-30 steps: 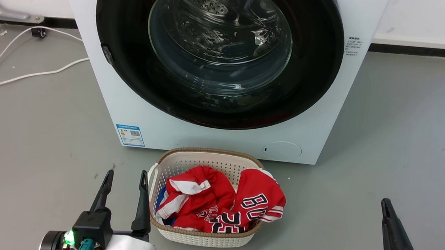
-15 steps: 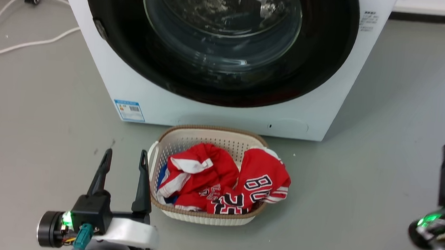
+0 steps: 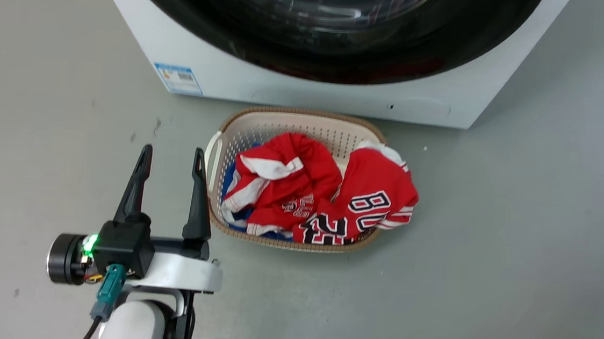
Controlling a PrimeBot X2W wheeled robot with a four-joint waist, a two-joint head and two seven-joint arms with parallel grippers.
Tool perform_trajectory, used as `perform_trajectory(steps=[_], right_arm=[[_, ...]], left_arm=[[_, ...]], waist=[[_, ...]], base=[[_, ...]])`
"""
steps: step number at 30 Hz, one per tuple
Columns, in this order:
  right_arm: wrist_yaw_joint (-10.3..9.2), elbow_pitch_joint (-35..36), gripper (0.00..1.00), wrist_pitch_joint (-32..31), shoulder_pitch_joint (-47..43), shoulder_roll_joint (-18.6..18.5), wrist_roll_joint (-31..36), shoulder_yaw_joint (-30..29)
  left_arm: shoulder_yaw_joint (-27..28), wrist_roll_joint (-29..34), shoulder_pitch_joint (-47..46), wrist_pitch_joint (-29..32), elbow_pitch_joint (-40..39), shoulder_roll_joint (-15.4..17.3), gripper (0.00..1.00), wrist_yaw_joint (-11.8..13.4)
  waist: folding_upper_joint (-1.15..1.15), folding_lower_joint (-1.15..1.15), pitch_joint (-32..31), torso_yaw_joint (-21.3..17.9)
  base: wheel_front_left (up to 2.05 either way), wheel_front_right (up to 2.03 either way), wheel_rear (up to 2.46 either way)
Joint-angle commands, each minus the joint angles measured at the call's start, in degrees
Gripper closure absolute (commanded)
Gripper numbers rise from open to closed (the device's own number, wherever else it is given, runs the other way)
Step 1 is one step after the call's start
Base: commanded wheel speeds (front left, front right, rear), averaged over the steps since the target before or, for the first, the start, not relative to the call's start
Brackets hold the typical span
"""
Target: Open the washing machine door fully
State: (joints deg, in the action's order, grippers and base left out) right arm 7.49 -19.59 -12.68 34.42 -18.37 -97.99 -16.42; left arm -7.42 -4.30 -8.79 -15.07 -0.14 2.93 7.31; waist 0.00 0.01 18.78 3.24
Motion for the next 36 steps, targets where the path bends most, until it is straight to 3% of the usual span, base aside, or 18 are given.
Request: perform_trajectory(steps=[1, 10, 18, 29, 36], right_arm=[[0.01, -0.83, 1.00, -0.84, 1.98, -0.85, 0.20, 0.51], [0.01, -7.77, 1.00, -6.16, 18.28, -5.03, 2.38, 5.30], [0.01, -12.28, 1.00, -11.05, 27.60, -8.24, 6.67, 11.19], [0.01, -15.03, 1.00, -16.63, 34.91, -8.27, 9.78, 16.86], [0.01, -13.82, 1.00, -19.11, 34.44, -7.42, 10.82, 19.54]], left_arm=[[-0.31, -0.12, -1.21, -0.16, -0.38, -0.07, 0.00, 0.09], [-0.90, -0.28, -5.46, -0.16, -1.40, -0.07, 0.00, 0.33], [-2.12, -1.27, -8.31, -0.16, -1.75, -0.06, 0.00, 0.81], [-2.92, -2.42, -9.47, -0.16, -1.93, -0.07, 0.00, 1.63], [-2.74, -2.29, -10.13, -0.16, -1.54, -0.07, 0.00, 1.63]], waist=[[0.00, -0.01, 2.79, 0.88], [0.00, -0.01, 10.77, 1.40], [0.00, -0.01, 15.06, 3.37], [0.00, -0.01, 18.13, 5.14], [0.00, -0.01, 18.44, 5.16]], base=[[0.00, 0.00, 0.00], [0.00, 0.00, 0.00], [0.00, 0.00, 0.00], [0.00, 0.00, 0.00], [0.00, 0.00, 0.00]])
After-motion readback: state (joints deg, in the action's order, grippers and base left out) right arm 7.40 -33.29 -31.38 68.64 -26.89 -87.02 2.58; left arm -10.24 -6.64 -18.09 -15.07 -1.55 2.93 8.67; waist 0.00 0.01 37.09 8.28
